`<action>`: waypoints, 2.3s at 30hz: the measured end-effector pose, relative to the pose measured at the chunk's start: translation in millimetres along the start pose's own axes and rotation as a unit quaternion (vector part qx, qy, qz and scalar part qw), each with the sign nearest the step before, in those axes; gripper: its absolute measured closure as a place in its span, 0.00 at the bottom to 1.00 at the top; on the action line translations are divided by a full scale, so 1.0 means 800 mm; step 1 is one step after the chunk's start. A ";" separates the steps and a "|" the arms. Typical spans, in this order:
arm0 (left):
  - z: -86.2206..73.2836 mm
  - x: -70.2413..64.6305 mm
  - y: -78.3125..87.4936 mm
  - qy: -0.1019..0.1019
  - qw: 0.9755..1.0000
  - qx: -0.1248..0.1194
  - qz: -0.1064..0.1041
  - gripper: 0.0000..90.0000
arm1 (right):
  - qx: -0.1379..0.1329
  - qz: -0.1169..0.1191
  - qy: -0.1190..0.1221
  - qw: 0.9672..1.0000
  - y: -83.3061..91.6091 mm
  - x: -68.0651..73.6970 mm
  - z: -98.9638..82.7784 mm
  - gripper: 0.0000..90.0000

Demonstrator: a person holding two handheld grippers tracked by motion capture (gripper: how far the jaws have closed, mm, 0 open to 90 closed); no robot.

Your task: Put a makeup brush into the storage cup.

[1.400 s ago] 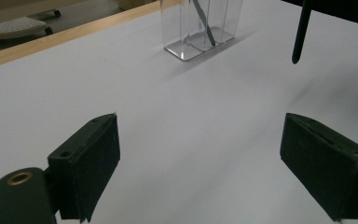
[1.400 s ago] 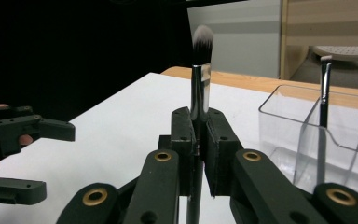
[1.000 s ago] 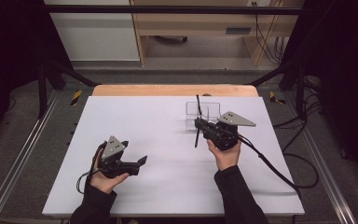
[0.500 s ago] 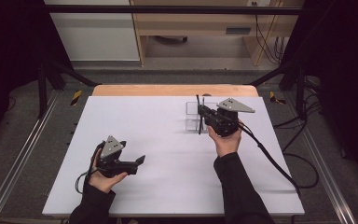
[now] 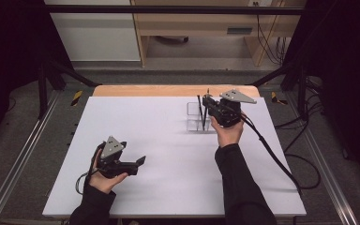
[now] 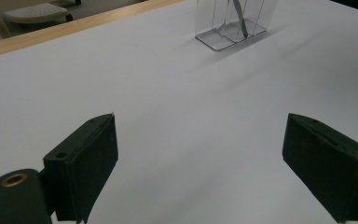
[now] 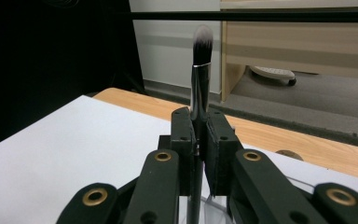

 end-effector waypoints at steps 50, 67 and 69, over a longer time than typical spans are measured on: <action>-0.001 -0.003 0.000 -0.005 1.000 0.001 -0.005 0.11 | -0.005 -0.058 -0.010 0.998 -0.054 -0.050 0.009 0.93; 0.000 -0.003 0.001 -0.005 1.000 -0.001 -0.005 0.11 | 0.007 -0.057 -0.015 0.998 -0.065 -0.049 -0.008 0.93; 0.000 -0.002 0.000 -0.005 1.000 -0.001 -0.005 0.11 | 0.009 -0.058 -0.017 0.998 -0.066 -0.050 -0.011 0.93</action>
Point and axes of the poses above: each handheld gripper's, and its own axes: y roughly backward along the jaws, z roughly out of its top, x roughly to its left, the point moved 9 cm from there along -y, roughly forward along the jaws, and after that the axes turned 9 degrees about z, right-handed, at the moved point
